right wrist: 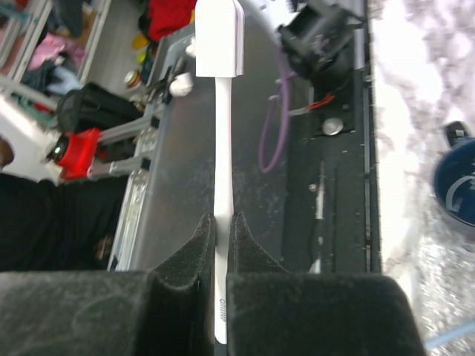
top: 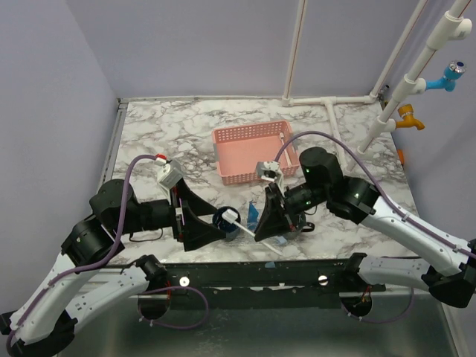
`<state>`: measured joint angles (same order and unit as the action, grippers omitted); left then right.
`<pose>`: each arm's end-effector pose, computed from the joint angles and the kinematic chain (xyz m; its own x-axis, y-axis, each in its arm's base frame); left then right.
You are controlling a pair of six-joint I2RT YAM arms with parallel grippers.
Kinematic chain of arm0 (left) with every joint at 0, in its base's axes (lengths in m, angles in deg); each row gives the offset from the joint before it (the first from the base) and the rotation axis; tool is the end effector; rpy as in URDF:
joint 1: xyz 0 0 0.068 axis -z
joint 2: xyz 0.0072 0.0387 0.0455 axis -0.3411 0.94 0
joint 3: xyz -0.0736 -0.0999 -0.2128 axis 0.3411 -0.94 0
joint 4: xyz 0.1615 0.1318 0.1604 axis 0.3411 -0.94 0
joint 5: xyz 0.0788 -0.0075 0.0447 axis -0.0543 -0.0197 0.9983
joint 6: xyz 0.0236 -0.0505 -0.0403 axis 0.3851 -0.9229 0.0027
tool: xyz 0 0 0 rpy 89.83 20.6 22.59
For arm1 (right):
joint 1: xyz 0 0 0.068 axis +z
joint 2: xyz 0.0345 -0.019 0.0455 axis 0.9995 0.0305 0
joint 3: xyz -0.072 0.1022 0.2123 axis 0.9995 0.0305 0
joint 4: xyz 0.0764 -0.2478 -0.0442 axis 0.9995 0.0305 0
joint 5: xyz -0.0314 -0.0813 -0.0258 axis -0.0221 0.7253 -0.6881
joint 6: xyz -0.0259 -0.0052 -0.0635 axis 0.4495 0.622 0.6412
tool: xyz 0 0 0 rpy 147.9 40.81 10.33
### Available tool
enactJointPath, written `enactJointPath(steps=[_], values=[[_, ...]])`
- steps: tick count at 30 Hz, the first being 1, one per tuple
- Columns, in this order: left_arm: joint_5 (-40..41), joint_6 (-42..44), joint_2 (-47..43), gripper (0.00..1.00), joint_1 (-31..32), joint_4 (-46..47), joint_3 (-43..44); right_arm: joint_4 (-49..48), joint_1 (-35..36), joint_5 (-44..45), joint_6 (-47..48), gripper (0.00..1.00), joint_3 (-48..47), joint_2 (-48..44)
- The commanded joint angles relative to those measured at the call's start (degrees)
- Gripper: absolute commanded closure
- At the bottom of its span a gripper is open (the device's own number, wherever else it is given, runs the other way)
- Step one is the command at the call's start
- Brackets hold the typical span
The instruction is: Prepare toiletry sets of a toothbrush and toothpaste on the tray
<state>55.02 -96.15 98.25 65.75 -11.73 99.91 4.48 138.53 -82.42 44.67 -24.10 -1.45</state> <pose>0.0738 -0.1185 0.3980 -0.5598 -0.0318 -0.8280 0.8035 0.2235 -0.5518 0.1256 0.2219 0.3454 -0.4768 -0.3662 -0.7991 -0.8294 -0.1137 0.5470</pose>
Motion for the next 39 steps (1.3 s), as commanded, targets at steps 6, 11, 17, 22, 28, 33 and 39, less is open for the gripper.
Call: enactJointPath(steps=[6, 11, 17, 22, 28, 33, 39], values=[[-6.46, -2.67, -1.57, 0.01, -0.27, -0.96, -0.66, -6.62, 8.77, -3.10, -2.73, 1.00, -1.74, 1.72], [-9.01, -2.77, -2.53, 0.03, -0.27, -0.74, -1.87, -7.41, 11.03, -2.45, -2.78, 1.00, -3.24, 4.32], [-10.83, -2.69, -3.79, 0.13, -0.27, -0.65, -2.33, -8.04, 12.41, -1.78, -3.10, 1.00, -4.67, 5.97], [-12.24, -1.91, -3.88, 0.25, -0.22, -1.29, -1.99, -8.59, 12.99, -1.15, -3.74, 1.00, -4.94, 6.71], [-12.70, -1.23, -3.96, 0.35, -0.25, -1.30, -2.15, -8.77, 14.11, -0.46, -4.34, 1.00, -4.86, 7.16], [-12.82, -1.14, -4.32, 0.46, -0.26, -0.56, -2.28, -9.11, 14.34, 0.07, -4.79, 1.00, -4.51, 6.72], [-13.06, -0.96, -4.49, 0.57, -0.25, 0.05, -2.42, -9.47, 14.58, 0.36, -5.09, 1.00, -4.06, 6.48]])
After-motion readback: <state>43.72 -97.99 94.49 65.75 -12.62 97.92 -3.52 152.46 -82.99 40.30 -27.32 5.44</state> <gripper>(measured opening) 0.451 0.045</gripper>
